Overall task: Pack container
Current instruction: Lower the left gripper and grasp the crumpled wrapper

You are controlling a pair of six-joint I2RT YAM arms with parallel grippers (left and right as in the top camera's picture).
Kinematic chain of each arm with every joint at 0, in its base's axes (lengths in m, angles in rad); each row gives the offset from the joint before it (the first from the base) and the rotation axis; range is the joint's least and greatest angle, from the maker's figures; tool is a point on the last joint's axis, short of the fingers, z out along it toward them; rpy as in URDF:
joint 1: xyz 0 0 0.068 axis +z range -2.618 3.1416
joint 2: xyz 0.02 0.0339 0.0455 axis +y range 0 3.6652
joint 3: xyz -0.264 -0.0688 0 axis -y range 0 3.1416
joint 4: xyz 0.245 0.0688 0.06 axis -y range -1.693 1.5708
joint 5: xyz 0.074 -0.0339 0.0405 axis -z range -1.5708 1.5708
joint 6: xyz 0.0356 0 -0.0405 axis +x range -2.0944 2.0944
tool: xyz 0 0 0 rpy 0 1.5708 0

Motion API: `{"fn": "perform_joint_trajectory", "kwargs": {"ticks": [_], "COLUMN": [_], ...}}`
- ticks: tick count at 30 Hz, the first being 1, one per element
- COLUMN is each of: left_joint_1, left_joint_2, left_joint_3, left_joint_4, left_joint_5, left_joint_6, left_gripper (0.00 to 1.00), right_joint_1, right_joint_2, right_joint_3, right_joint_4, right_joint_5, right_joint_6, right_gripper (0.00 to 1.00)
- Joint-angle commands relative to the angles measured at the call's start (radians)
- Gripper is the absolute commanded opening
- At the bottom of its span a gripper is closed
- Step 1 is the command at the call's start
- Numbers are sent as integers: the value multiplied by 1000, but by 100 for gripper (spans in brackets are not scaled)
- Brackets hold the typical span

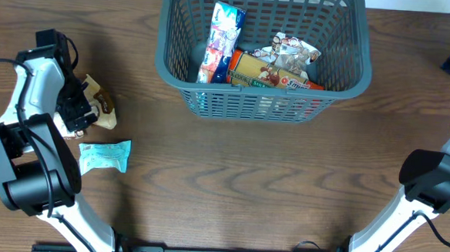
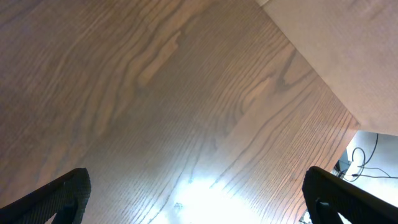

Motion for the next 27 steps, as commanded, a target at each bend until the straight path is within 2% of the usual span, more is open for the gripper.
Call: {"fn": "perform_joint_trajectory", "kwargs": {"ticks": [1,15,16,20,21,22,27], "left_joint_1": [27,38,38,38,38,38,38], "left_joint_2": [37,168,168,168,168,168,168], "left_joint_3": [-4,-4,-4,-4,-4,-4,-4], "left_joint_4": [-10,19,21,32,33,33,32], "left_joint_5": [-30,-20,-20,-19,-19,-19,-19], "left_joint_6": [-13,42,42,42,41,41,79], "left_gripper": [99,100,91,24,10,6,6], "right_joint_1": [-1,-1,-1,-1,-1,-1,-1], "right_joint_2": [2,2,2,2,2,2,2], "right_joint_3": [-5,-5,-5,-5,-5,-5,-5], "right_joint_4": [0,0,0,0,0,0,0], "right_joint_5": [11,11,11,11,11,11,11], "right_joint_6": [14,14,14,14,14,14,14], "right_gripper": [99,99,99,99,99,99,99]}}
